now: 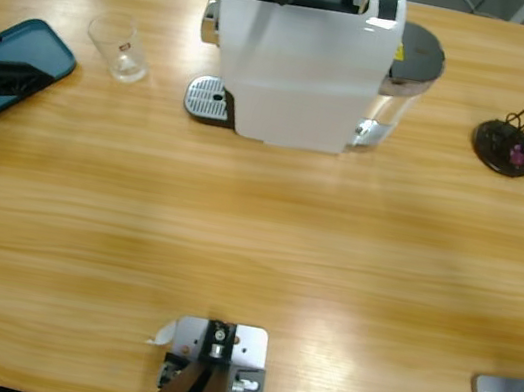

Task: Pour coffee

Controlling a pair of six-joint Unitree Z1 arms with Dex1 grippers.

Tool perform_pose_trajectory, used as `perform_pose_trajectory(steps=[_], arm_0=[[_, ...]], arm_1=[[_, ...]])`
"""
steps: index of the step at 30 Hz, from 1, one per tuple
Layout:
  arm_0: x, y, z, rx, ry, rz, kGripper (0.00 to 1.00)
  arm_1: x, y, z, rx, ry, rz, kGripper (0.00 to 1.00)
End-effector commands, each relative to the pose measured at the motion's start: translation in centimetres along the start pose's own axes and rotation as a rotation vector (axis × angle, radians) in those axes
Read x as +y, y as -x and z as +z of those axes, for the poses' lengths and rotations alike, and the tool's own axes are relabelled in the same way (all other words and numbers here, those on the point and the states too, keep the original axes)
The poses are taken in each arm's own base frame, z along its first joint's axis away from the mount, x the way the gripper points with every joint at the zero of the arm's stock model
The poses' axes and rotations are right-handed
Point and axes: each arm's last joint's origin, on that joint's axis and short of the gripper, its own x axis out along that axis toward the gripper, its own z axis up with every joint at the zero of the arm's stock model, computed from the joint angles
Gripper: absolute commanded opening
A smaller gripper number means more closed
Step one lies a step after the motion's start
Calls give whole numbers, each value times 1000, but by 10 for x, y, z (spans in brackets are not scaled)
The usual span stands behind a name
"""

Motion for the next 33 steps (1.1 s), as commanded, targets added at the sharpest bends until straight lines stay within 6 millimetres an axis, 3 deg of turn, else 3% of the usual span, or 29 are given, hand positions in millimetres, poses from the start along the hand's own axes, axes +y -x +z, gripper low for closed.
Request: perform_pose_trajectory(steps=[1, 33], arm_0=[[-1, -7, -9, 34, 3, 3, 931], [-1, -6, -9, 27, 4, 2, 931]], arm_1=[[1, -31, -10, 53, -23, 23, 0], [18, -37, -6, 97, -25, 91, 0]])
